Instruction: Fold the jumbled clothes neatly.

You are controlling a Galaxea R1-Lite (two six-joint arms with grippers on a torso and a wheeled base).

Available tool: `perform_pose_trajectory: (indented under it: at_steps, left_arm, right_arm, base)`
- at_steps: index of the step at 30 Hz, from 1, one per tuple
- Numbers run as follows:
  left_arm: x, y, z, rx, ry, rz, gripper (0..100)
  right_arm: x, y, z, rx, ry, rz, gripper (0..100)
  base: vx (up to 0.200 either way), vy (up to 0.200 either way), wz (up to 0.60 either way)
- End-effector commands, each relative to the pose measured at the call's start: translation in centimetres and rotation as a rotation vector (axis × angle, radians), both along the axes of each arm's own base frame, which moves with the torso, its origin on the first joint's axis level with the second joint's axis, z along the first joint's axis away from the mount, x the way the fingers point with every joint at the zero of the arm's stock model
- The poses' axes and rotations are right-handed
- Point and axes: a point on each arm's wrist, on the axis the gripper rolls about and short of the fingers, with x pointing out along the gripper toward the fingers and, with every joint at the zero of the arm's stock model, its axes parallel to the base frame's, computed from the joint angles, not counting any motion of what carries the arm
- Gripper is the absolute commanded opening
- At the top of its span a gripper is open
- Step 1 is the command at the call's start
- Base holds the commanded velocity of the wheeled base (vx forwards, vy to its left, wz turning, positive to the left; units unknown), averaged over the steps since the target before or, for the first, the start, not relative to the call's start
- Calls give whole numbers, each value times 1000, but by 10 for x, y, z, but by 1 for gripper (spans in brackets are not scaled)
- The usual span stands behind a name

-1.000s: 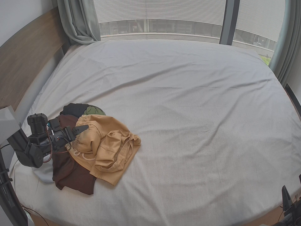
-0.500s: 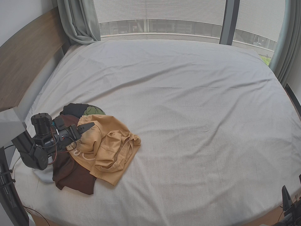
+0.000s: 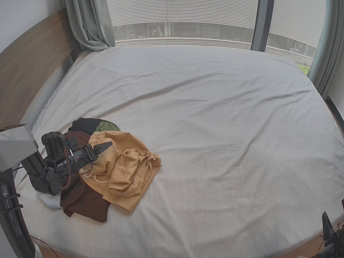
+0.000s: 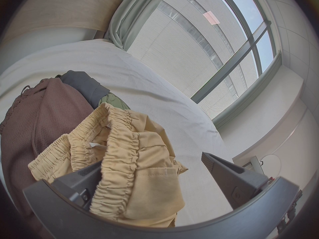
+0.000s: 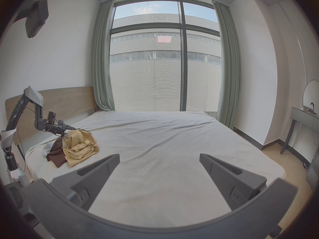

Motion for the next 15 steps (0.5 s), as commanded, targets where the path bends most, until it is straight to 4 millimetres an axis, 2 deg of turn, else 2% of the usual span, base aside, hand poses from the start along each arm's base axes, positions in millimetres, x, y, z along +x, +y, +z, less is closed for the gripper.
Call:
perform_pose_trajectory:
  at_steps: [1, 9, 10, 15]
  left_arm:
    - [5, 1, -1, -13, -9, 7, 100]
    - [8, 3, 0, -48, -15, 36, 100]
    - [8, 3, -2, -48, -7, 36, 0]
    - [7, 1, -7, -46, 9, 33, 0]
  right_arm:
    - [0, 0, -5, 0, 1, 0, 100]
    - [0, 0, -5, 0, 1, 0, 100]
    - [0, 0, -5, 0, 1, 0, 100]
    - [0, 0, -5, 0, 1, 0, 100]
  base:
    - [0, 0, 0]
    - [0, 0, 0]
    - [0, 0, 0]
    - [0, 0, 0]
